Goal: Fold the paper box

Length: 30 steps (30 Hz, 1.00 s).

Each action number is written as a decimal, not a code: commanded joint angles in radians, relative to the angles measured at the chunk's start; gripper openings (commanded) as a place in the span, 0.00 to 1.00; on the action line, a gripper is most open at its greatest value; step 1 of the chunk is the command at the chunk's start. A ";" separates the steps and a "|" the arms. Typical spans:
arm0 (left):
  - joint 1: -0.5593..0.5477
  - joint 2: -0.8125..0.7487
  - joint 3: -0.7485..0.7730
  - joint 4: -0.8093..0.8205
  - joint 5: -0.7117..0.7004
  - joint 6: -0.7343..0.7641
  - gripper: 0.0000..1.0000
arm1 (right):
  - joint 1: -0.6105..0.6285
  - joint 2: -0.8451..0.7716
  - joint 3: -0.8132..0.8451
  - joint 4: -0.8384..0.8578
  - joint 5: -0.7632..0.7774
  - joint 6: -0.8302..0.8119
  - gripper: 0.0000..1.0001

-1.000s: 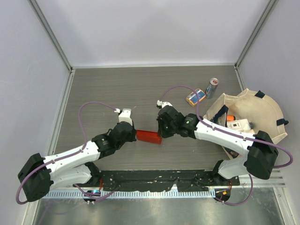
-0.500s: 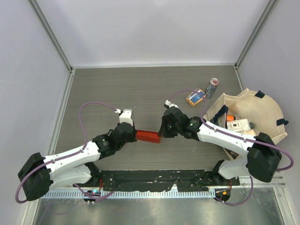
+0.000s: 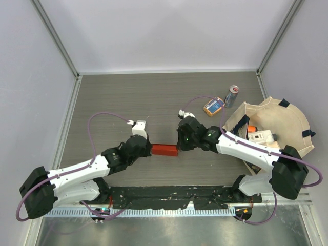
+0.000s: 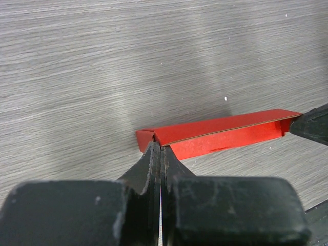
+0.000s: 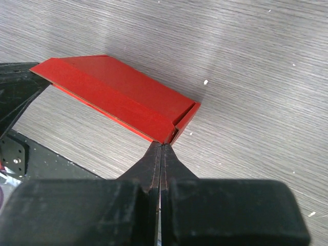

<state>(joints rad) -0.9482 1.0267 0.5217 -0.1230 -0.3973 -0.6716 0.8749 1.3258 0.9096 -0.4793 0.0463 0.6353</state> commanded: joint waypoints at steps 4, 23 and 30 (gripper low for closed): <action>-0.006 -0.001 0.000 0.005 0.009 -0.013 0.00 | 0.038 0.009 0.080 -0.093 0.112 -0.092 0.01; -0.024 0.003 -0.020 0.029 -0.028 -0.039 0.00 | 0.067 -0.074 0.005 -0.009 0.021 0.018 0.32; -0.037 -0.022 -0.025 0.023 -0.067 -0.040 0.00 | 0.023 -0.207 -0.087 0.005 -0.034 0.264 0.61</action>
<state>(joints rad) -0.9737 1.0252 0.5106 -0.1055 -0.4194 -0.7010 0.9295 1.2060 0.8646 -0.5182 0.0494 0.7002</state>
